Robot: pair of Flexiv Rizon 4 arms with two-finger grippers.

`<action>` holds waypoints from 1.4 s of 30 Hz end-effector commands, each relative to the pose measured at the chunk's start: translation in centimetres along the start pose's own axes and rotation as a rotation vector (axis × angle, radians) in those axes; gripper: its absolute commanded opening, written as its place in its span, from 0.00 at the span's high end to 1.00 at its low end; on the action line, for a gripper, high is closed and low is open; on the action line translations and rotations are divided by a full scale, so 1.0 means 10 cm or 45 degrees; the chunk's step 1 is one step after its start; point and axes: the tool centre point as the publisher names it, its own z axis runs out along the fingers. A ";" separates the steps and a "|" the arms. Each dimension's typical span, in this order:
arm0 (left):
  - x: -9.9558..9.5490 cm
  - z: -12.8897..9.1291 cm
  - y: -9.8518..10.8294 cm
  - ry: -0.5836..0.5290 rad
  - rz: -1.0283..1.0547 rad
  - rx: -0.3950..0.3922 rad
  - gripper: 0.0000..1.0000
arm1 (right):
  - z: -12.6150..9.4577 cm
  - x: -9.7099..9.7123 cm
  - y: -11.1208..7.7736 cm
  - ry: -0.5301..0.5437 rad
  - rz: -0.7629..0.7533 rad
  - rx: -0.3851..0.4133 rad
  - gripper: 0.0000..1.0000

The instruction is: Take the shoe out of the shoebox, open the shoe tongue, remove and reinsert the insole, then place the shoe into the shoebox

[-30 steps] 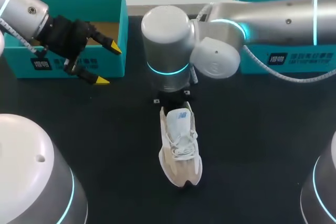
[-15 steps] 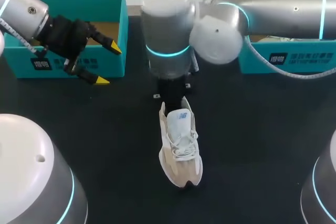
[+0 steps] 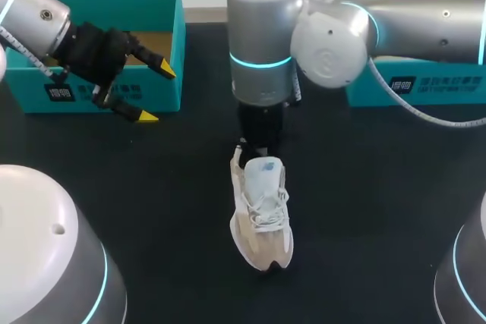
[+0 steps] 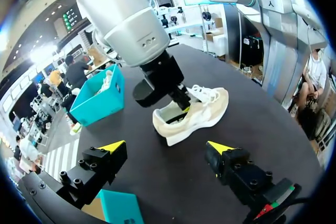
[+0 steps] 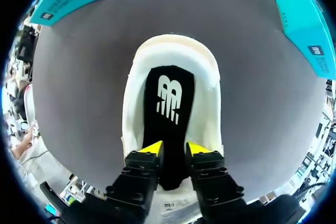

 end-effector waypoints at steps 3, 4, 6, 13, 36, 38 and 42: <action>0.00 0.00 0.00 0.004 0.000 -0.003 0.00 | 0.06 0.01 0.00 0.012 -0.005 -0.003 0.00; 0.00 0.00 0.00 0.004 0.000 -0.003 0.00 | 0.06 0.01 0.00 0.013 -0.014 -0.003 0.00; 0.00 0.00 0.00 0.004 0.000 -0.003 0.00 | 0.05 0.02 0.00 0.013 -0.020 -0.005 0.00; 0.00 0.00 0.00 0.004 0.000 -0.003 0.00 | 0.04 0.03 -0.01 0.007 -0.032 -0.010 0.00; 0.00 0.00 0.00 0.004 0.000 -0.003 0.00 | -0.22 0.05 0.09 -0.041 -0.048 -0.090 0.00; 0.00 0.00 0.00 0.004 0.000 -0.003 0.00 | -0.23 0.04 0.10 -0.048 -0.054 -0.091 0.00; 0.00 0.00 0.00 0.004 0.000 -0.003 0.00 | -0.37 0.02 0.08 -0.095 -0.045 -0.121 0.00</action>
